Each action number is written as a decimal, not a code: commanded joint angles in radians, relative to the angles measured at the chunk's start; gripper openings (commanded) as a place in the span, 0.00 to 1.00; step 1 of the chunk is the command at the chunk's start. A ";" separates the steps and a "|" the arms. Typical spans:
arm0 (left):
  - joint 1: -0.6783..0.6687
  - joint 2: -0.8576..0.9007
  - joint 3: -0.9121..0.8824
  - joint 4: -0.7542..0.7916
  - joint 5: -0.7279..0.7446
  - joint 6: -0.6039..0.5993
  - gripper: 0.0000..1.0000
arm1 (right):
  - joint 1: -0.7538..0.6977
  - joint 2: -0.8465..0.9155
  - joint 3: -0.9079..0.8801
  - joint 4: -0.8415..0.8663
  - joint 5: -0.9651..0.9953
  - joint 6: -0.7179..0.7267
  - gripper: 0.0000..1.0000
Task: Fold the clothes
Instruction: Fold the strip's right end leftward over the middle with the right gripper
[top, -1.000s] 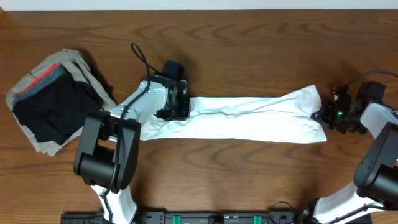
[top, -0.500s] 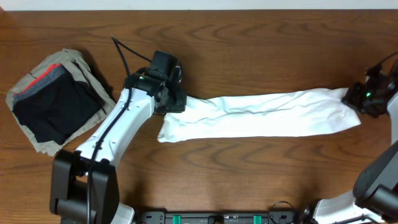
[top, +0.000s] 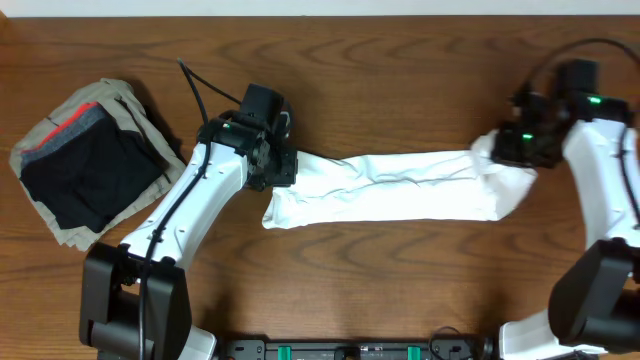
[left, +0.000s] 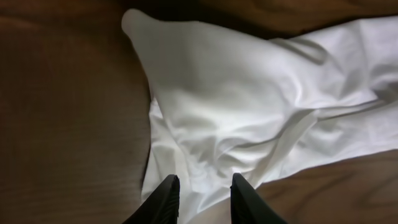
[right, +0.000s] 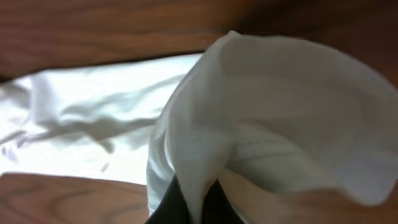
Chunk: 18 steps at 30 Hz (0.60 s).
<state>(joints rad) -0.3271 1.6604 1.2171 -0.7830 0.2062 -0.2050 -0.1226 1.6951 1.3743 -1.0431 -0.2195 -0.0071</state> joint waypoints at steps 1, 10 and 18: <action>0.007 -0.001 0.000 -0.009 -0.007 0.005 0.29 | 0.106 0.002 0.005 0.004 0.045 0.037 0.01; 0.007 -0.001 -0.002 -0.021 -0.008 0.002 0.29 | 0.341 0.102 0.005 0.040 0.066 0.113 0.01; 0.007 -0.001 -0.002 -0.024 -0.008 0.002 0.29 | 0.462 0.203 0.005 0.086 0.066 0.126 0.11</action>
<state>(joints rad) -0.3271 1.6604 1.2171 -0.8040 0.2062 -0.2050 0.3000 1.8793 1.3739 -0.9730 -0.1539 0.1001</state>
